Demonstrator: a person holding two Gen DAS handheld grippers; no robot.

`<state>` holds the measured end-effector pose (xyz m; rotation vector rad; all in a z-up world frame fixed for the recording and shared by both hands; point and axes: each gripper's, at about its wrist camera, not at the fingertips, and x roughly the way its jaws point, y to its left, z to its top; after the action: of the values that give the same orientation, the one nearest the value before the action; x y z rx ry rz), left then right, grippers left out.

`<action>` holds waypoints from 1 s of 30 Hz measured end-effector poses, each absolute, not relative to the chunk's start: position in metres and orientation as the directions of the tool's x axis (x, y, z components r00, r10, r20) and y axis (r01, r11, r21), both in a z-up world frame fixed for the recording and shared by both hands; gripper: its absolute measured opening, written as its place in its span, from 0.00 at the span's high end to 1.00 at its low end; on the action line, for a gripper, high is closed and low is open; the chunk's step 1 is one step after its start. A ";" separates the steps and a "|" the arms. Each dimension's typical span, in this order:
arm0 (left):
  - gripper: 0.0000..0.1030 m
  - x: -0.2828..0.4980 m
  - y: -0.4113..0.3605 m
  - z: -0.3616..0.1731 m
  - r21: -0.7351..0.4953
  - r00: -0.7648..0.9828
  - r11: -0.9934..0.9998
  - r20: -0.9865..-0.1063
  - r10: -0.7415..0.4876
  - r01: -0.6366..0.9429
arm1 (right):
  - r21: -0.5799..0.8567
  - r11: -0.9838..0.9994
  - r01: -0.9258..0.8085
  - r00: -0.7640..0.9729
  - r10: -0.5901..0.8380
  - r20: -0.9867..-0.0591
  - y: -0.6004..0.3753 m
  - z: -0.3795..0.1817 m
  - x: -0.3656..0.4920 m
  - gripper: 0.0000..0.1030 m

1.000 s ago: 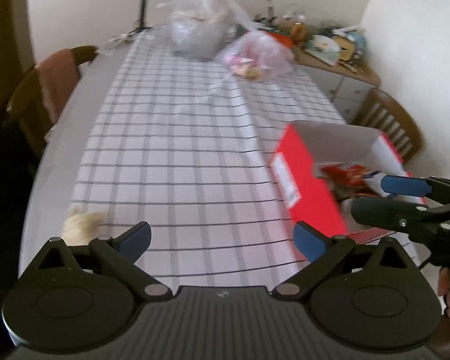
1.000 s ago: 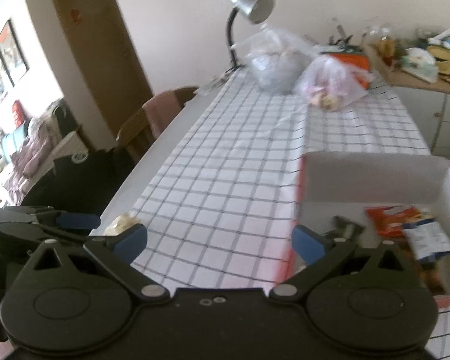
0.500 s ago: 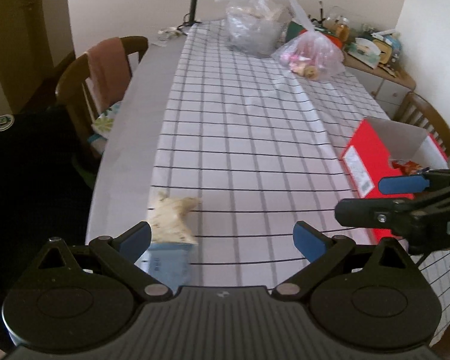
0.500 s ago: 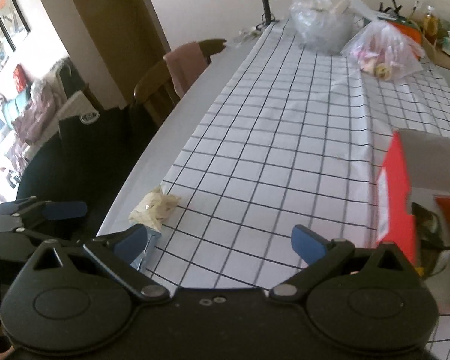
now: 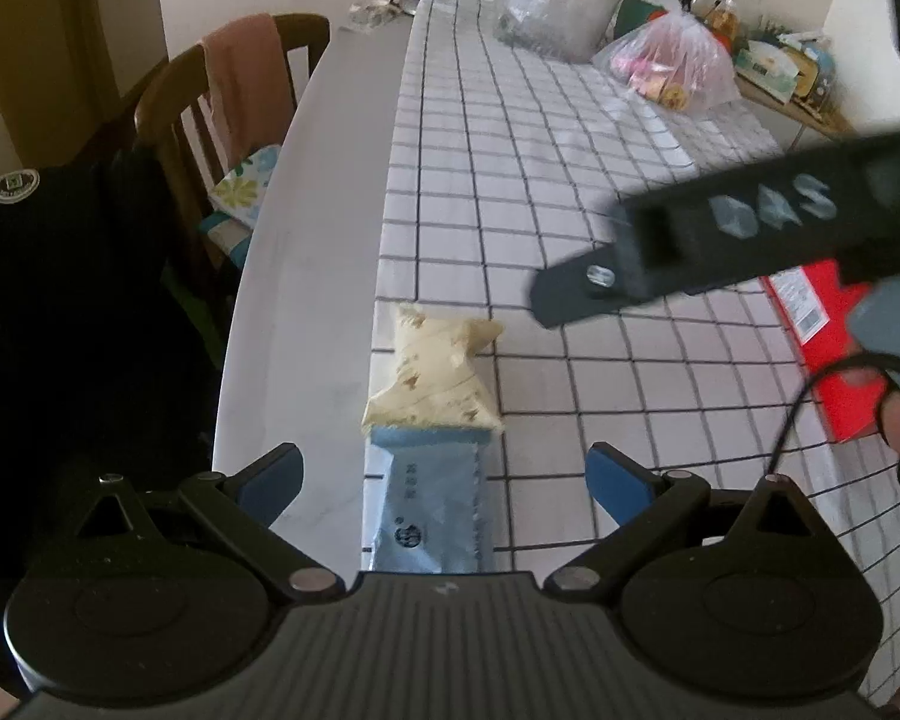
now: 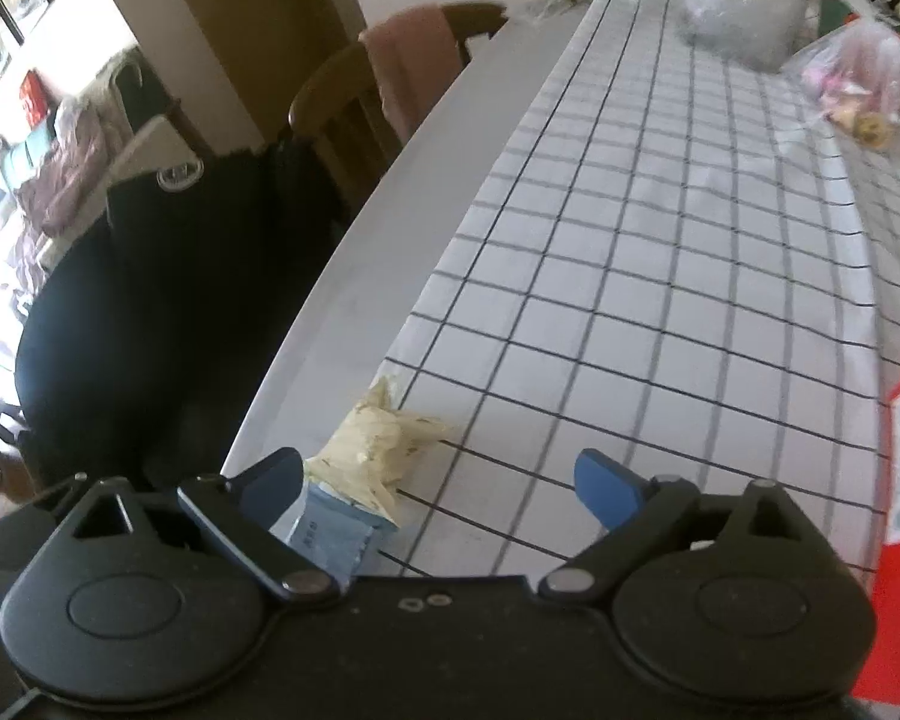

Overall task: Organize snacks
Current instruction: 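Grasp the cream paper bag with the right tool while the left tool grasps the light blue packet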

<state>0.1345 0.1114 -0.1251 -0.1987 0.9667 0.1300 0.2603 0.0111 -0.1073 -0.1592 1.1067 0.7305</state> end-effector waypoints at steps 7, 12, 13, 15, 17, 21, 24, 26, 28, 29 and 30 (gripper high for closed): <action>0.08 0.139 0.123 -0.147 -0.108 0.529 0.965 -0.848 0.035 -0.238 | 0.223 0.770 -0.598 0.198 0.412 -0.889 0.044 -0.135 0.271 0.13; 0.11 0.141 0.121 -0.152 -0.116 0.525 0.968 -0.851 0.018 -0.221 | 0.230 0.769 -0.597 0.175 0.405 -0.897 0.062 -0.145 0.272 0.14; 0.12 0.142 0.119 -0.153 -0.112 0.526 0.971 -0.850 0.017 -0.213 | 0.226 0.769 -0.598 0.171 0.398 -0.901 0.065 -0.148 0.272 0.14; 0.21 0.144 0.116 -0.155 -0.105 0.522 0.974 -0.853 0.015 -0.199 | 0.223 0.772 -0.595 0.157 0.384 -0.910 0.069 -0.154 0.272 0.16; 0.26 0.145 0.113 -0.158 -0.098 0.514 0.977 -0.858 0.013 -0.190 | 0.220 0.774 -0.594 0.146 0.373 -0.916 0.071 -0.160 0.272 0.19; 0.35 0.147 0.109 -0.162 -0.080 0.500 0.981 -0.866 0.020 -0.177 | 0.215 0.772 -0.598 0.136 0.362 -0.922 0.073 -0.164 0.270 0.28; 0.43 0.148 0.109 -0.165 -0.076 0.489 0.981 -0.872 0.021 -0.178 | 0.230 0.769 -0.596 0.125 0.372 -0.920 0.070 -0.164 0.269 0.39; 0.47 0.149 0.109 -0.166 -0.082 0.484 0.980 -0.875 0.016 -0.181 | 0.246 0.764 -0.597 0.114 0.384 -0.916 0.069 -0.163 0.269 0.45; 0.48 0.150 0.111 -0.168 -0.089 0.480 0.978 -0.877 0.012 -0.187 | 0.259 0.762 -0.594 0.111 0.397 -0.911 0.065 -0.161 0.269 0.49; 0.52 0.150 0.112 -0.168 -0.094 0.479 0.977 -0.878 0.008 -0.189 | 0.268 0.761 -0.591 0.109 0.405 -0.908 0.063 -0.160 0.269 0.52; 0.54 0.150 0.111 -0.169 -0.099 0.477 0.977 -0.879 0.003 -0.189 | 0.276 0.760 -0.588 0.108 0.412 -0.905 0.061 -0.159 0.269 0.54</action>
<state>0.1502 0.1111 -0.1685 -0.1925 1.0691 0.1185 0.2689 0.0605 -0.1589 -0.1673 1.2640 0.7405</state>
